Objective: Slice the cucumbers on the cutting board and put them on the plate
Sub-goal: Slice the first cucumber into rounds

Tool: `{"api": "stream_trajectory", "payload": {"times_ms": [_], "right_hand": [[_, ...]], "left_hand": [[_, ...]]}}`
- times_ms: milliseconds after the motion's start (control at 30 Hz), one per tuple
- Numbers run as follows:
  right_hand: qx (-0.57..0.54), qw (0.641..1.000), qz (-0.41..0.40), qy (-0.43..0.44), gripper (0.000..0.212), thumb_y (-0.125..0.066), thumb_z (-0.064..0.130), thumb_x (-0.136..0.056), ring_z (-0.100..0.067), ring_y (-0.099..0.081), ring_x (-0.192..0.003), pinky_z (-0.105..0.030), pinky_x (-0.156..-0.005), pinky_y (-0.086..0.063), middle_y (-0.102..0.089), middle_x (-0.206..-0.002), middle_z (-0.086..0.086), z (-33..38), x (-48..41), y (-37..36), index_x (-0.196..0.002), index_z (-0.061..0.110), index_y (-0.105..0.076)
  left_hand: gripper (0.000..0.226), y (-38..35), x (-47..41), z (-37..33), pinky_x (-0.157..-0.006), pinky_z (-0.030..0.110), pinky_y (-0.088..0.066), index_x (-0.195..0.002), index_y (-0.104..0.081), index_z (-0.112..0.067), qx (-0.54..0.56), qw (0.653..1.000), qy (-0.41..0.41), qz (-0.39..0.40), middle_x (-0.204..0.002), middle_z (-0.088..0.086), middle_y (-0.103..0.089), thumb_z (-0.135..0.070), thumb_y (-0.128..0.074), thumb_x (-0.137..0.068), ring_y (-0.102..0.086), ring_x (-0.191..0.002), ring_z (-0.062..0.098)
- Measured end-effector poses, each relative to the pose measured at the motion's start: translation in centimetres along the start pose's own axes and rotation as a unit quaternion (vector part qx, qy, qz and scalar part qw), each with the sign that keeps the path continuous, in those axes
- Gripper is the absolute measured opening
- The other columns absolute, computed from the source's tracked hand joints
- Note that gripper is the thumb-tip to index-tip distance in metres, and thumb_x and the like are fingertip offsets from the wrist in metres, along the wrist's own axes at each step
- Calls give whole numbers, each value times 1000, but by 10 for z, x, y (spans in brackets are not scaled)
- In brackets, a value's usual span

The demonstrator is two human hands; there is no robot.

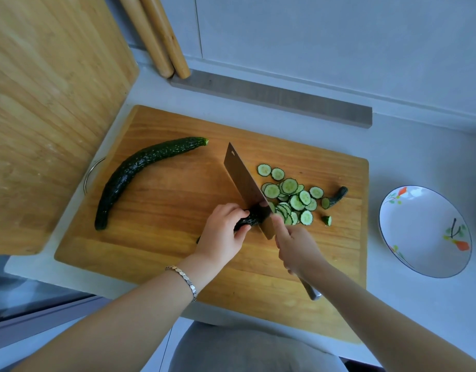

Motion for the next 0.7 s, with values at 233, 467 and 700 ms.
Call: {"api": "stream_trajectory", "payload": {"times_ms": [233,467,700], "right_hand": [[-157,986,21,-60,55,-31,59,-94,-13,-24,-37,-20,-41,-24,-28,-45,2,-10,5,4,-61,14,-37],[-112,993,34,-20,53,-32,56,-94,-11,-24,-34,-18,-38,-23,-29,-42,5,-2,22,19,-63,14,-37],[-25,1000,12,4,55,-31,61,-91,-17,-30,-44,-25,-48,-29,-34,-48,0,6,15,14,-64,13,-36]], "left_hand": [[25,2,0,2,-81,26,-44,-92,-66,0,4,1000,3,-1,-95,11,-66,-4,-77,-70,-60,-91,28],[24,0,-1,3,-78,27,-43,-90,-65,0,-5,1000,-1,2,-93,11,-65,-4,-77,-70,-59,-88,29],[23,0,-1,2,-73,38,-51,-89,-66,-1,0,1000,-6,-3,-91,11,-65,-3,-78,-69,-59,-86,31]]}}
Point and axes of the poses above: each hand's wrist, its own x-axis away from the middle knuckle, its own y-axis out of the back of the hand, z = x × y, the point moved 9 cm from there along -x, towards the middle knuckle
